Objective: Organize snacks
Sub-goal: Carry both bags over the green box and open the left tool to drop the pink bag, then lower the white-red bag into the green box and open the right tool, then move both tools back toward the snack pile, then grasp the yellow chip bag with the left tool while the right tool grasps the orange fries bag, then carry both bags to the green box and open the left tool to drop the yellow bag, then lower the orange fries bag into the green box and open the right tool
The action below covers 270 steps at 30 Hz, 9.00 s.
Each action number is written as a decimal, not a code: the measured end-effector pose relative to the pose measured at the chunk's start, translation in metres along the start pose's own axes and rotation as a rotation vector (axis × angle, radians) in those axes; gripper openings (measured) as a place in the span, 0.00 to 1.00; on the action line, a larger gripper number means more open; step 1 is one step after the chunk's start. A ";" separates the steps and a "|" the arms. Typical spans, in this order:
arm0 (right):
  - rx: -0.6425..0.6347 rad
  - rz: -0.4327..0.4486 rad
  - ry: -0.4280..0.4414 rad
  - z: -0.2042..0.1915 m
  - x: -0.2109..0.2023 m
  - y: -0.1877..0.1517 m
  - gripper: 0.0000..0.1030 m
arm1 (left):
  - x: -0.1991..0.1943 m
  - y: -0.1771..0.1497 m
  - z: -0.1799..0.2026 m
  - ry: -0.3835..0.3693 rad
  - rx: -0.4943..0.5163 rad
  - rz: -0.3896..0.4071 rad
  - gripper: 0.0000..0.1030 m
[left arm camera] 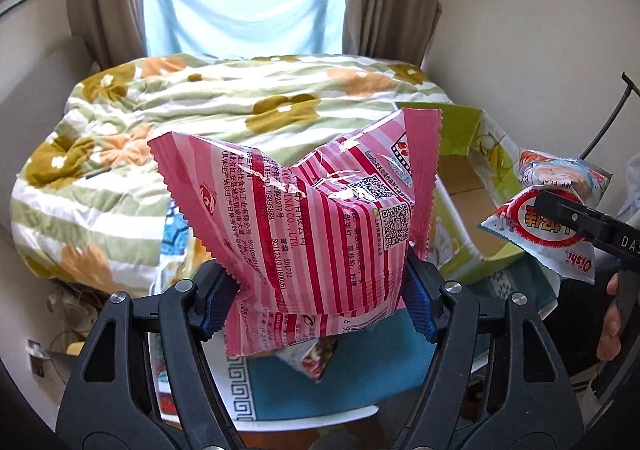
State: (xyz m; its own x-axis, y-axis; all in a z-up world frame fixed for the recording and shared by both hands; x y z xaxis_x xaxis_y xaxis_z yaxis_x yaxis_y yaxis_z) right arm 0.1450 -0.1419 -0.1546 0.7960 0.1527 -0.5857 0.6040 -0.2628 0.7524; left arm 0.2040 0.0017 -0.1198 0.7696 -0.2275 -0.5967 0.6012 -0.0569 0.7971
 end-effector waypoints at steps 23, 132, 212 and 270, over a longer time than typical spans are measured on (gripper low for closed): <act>-0.163 -0.106 0.005 0.171 0.092 0.099 0.64 | 0.254 0.071 0.207 -0.040 -0.032 -0.212 0.68; -0.589 -0.321 0.327 -0.099 0.143 -0.082 0.98 | 0.104 -0.149 -0.046 -0.020 0.037 -0.351 0.97; -0.240 0.075 0.096 -0.010 -0.004 0.039 0.49 | 0.017 0.014 0.084 -0.193 0.205 0.009 0.82; -0.100 -0.117 0.077 0.170 0.059 0.023 1.00 | 0.095 -0.050 0.183 0.009 0.049 -0.190 0.99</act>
State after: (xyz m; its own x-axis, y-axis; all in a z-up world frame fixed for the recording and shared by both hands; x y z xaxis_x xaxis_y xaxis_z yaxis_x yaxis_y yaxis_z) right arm 0.1991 -0.3010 -0.2233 0.7183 0.2502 -0.6492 0.6906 -0.1431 0.7089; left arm 0.2081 -0.1950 -0.1996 0.6452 -0.1998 -0.7375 0.7248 -0.1453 0.6735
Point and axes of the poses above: each gripper's, at about its wrist camera, not at the fingertips, and x roughly the way its jaws point, z to its right, y to its top, the point moved 4 cm from there along x, roughly the way its jaws point, and after that the axes turned 12 degrees about z, right-handed, at the moved point
